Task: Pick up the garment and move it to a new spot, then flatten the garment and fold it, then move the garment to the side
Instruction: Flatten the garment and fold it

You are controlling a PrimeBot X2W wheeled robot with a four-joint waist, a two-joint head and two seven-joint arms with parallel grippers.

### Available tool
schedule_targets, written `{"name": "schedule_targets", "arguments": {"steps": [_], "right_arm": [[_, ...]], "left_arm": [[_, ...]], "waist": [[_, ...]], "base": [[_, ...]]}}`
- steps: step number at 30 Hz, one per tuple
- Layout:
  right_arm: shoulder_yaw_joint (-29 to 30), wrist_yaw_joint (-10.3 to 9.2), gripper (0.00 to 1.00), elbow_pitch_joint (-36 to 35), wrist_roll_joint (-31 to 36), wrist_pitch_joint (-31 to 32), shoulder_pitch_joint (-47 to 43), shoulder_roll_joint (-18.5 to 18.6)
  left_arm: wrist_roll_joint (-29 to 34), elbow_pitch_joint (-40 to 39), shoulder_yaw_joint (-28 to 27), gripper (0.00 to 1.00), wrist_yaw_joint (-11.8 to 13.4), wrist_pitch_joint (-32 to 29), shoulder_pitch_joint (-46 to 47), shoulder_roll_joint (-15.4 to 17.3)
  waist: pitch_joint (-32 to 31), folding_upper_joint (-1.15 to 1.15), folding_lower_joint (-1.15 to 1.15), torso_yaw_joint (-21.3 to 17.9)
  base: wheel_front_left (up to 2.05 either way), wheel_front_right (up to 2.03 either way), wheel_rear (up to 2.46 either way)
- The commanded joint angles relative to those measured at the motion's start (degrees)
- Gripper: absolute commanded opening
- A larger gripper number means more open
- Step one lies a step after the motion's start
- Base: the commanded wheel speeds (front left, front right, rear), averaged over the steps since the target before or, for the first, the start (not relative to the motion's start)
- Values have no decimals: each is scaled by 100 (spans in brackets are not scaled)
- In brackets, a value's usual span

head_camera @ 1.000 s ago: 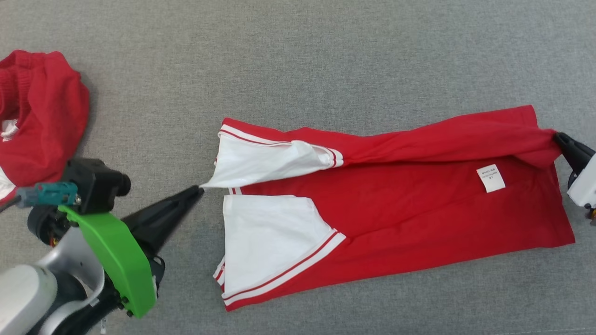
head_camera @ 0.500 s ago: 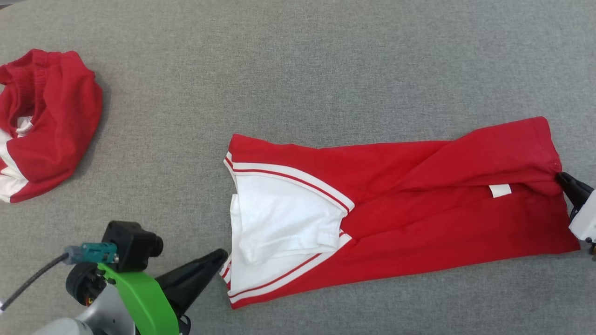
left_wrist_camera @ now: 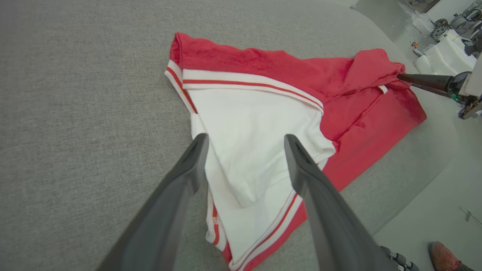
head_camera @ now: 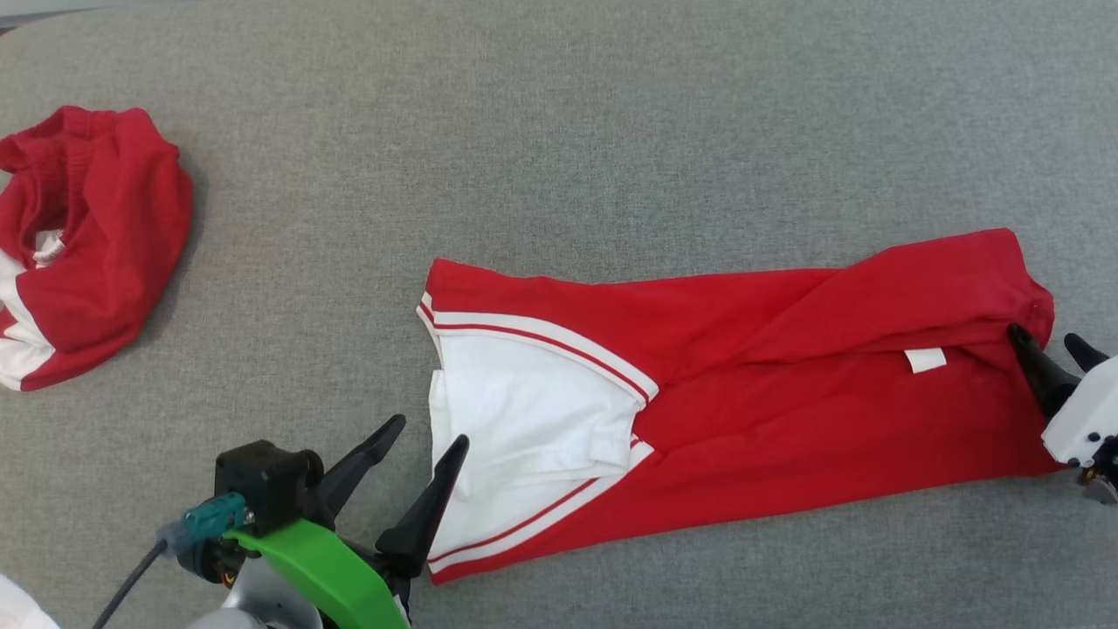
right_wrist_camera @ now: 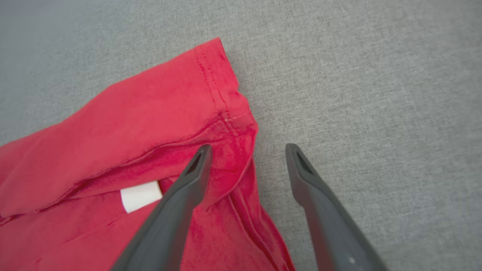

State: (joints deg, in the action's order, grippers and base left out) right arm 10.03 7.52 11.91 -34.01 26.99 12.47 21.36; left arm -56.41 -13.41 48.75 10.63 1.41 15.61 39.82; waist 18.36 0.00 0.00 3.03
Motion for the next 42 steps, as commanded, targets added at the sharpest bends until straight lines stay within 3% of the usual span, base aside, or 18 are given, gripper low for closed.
{"name": "schedule_targets", "arguments": {"steps": [1,7,12,15,22,32,38,42], "right_arm": [[-33,-7,100,-75,63,-206,-167,-4],[-426,-4,100,-468,153,-1403,-732,-41],[-718,-6,100,-550,256,-2256,-1185,-168],[-939,-6,100,-515,261,-2765,-1357,-267],[-1429,-6,100,-52,695,-3937,-1452,-389],[-1331,-7,100,66,1453,-4219,-1540,-874],[-1164,-6,100,216,1285,-4219,-1578,-1050],[-999,-7,100,604,957,-4219,-1395,-1082]], "left_arm": [[146,84,-63,100,133,266,-146,-112],[520,560,-342,100,704,1251,-622,-722],[1319,592,-1068,100,1051,1387,-1051,-1408],[2054,474,-1658,100,945,1374,-1489,-1928],[3558,243,-2997,100,411,1370,-2516,-2876],[4672,492,-3737,100,-426,1372,-3247,-3437],[5100,626,-3638,100,-703,1372,-3306,-3566],[5296,653,-3473,100,-744,1372,-3285,-3621]], "waist": [[-184,0,0,-33],[-613,0,0,-75],[-896,0,0,-58],[-1043,0,0,-32],[-1623,0,0,-68],[-2012,0,0,-271],[-2028,0,0,-195],[-1992,0,0,-51]], "base": [[0,0,0],[0,0,0],[0,0,0],[0,0,0],[0,0,0],[0,0,0],[0,0,0],[0,0,0]]}}
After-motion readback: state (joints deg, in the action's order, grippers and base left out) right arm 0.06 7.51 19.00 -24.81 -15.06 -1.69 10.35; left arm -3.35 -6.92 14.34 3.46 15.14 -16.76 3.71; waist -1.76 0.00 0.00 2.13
